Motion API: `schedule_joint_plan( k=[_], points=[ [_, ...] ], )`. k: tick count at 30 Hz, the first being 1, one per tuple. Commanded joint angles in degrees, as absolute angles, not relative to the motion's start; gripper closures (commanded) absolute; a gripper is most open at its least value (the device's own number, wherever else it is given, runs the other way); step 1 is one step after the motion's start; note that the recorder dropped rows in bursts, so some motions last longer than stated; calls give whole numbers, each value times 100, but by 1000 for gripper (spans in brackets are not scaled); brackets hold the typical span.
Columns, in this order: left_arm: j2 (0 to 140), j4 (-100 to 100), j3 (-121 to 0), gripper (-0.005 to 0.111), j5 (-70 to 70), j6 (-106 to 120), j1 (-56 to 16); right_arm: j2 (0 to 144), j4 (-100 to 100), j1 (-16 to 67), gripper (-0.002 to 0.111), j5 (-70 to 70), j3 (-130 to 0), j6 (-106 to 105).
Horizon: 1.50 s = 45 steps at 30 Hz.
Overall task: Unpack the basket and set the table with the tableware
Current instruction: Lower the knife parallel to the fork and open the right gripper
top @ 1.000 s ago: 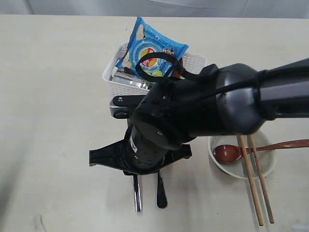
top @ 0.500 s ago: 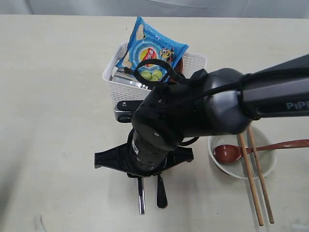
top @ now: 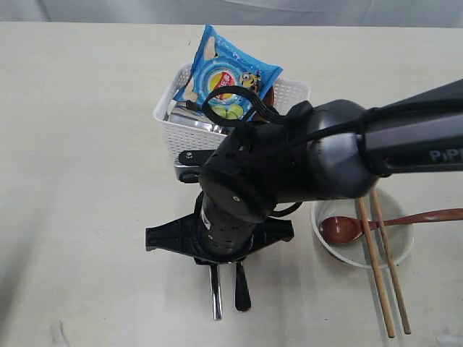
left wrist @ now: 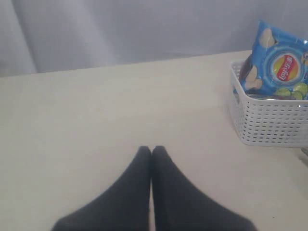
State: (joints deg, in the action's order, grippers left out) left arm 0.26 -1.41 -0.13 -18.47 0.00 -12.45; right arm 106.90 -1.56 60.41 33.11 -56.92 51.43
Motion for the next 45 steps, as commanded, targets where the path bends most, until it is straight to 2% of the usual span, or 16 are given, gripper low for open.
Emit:
schedule_joint_plan(
  k=[1,12,14,19,21,30,45],
  points=[
    [0,-121,0,107,-1833,0,-1270,10683,-331,6005,109,3280,-5688,5104],
    [0,-121,0,107,-1833,0,-1270,10683,-302,6005,107,3277,-5688,5104],
    [0,-121,0,107,-1833,0,-1270,10683,-302,6005,100,3359,-5778,5104],
    [0,-121,0,107,-1833,0,-1270,10683,-302,6005,67,3658,-6107,4984],
    [0,-121,0,107,-1833,0,-1270,10683,-302,6005,61,3848,-6249,4909],
    [0,-121,0,107,-1833,0,-1270,10683,-302,6005,62,4750,-6926,4290],
    [0,-121,0,107,-1833,0,-1270,11696,-284,6105,62,4681,-6878,3867]
  ],
)
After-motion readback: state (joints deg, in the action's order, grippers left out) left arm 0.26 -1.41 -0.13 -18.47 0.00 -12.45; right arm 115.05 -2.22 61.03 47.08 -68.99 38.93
